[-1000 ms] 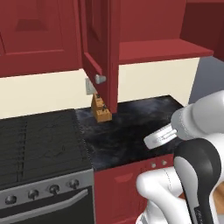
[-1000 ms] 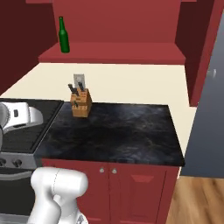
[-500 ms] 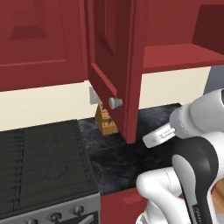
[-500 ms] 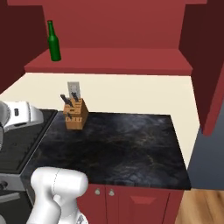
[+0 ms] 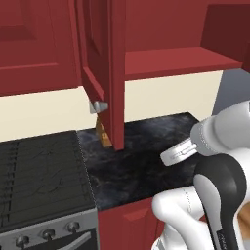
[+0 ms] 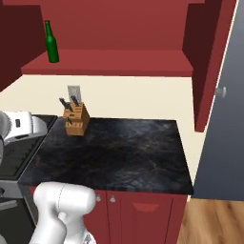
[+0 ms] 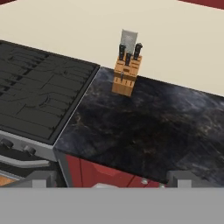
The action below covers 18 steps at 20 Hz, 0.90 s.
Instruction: Open the cabinet directly in front. Then move the beer and the mug to the dining counter with the jar on it.
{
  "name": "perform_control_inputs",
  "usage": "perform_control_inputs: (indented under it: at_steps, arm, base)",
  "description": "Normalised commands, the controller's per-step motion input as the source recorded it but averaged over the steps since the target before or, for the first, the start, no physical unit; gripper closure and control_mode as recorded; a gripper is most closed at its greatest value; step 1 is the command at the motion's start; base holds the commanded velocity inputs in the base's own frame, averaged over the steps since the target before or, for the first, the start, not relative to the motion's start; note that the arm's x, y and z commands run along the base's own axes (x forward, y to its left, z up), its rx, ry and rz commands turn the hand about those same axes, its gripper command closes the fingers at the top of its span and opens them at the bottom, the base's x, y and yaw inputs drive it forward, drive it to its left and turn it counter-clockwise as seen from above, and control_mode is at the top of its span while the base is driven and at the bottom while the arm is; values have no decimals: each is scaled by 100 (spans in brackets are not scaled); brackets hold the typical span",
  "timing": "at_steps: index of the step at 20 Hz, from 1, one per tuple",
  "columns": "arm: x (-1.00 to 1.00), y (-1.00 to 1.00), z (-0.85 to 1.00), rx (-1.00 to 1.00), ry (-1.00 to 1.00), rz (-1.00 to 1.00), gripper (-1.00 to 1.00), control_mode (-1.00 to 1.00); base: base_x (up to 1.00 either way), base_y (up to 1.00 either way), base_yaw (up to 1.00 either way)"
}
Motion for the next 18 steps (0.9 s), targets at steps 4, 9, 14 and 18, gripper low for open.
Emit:
perform_control_inputs:
  at_steps: [4, 9, 14, 18]
  arm:
    - [0, 0, 0, 0, 0, 0, -100, 100]
    - [0, 0, 0, 0, 0, 0, -100, 100]
    - [0, 0, 0, 0, 0, 0, -100, 100]
    - [0, 0, 0, 0, 0, 0, -100, 100]
  base:
    - [3, -35, -1]
    - [7, -23, 0]
    - [17, -34, 0]
    - [2, -43, 0]
